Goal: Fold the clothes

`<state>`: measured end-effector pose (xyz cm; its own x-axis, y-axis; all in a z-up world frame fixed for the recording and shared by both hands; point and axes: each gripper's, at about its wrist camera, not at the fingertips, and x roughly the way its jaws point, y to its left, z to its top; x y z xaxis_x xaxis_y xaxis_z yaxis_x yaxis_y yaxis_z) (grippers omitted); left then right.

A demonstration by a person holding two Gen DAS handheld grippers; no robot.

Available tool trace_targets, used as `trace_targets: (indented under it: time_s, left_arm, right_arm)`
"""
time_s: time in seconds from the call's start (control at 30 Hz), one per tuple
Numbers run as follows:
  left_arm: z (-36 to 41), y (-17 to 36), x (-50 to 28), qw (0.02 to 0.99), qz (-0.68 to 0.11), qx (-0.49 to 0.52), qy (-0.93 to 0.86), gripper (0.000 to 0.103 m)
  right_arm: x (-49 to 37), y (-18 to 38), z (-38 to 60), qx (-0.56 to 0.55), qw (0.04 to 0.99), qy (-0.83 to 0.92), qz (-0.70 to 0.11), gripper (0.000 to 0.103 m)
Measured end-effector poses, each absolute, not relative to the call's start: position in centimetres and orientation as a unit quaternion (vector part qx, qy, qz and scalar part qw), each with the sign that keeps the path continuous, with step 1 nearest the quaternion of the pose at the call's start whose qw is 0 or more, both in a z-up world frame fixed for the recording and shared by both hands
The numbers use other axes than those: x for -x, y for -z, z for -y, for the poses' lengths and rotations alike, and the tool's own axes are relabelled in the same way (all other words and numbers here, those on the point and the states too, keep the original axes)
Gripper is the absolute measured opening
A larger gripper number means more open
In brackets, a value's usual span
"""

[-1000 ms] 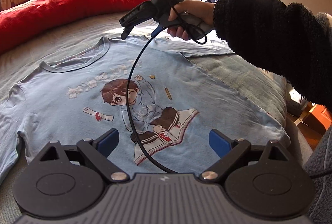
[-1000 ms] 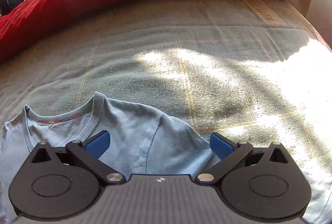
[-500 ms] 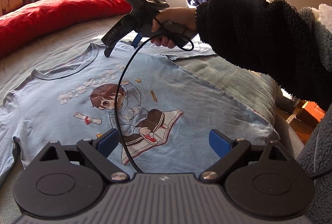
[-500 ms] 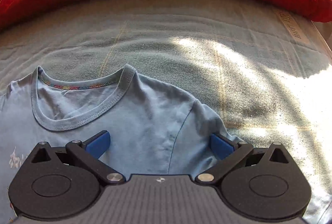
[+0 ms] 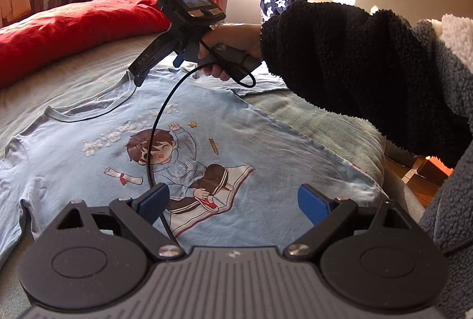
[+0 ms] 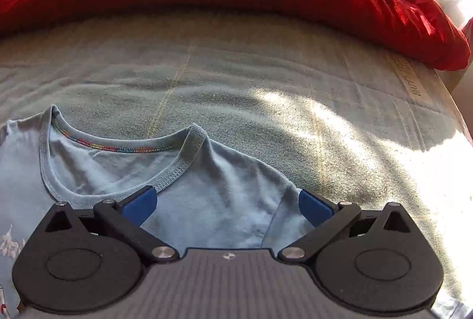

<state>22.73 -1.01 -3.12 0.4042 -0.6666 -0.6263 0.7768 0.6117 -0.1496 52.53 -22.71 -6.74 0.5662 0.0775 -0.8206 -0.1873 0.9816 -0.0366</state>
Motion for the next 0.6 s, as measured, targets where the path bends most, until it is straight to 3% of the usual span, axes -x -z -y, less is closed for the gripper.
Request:
trace_targets:
  time_s: [0.4, 0.6]
  left_arm:
    - [0.9, 2.8, -22.2, 0.831, -0.323, -0.076, 0.446, 0.093]
    - [1.0, 2.9, -22.4, 0.832, -0.327, -0.075, 0.441, 0.093]
  right_arm:
    - [-48.2, 7.3, 26.8, 0.005, 0.852, -0.048, -0.521, 0.103]
    - [-49.4, 8.0, 28.3, -0.009, 0.880, 0.002, -0.476, 0.103]
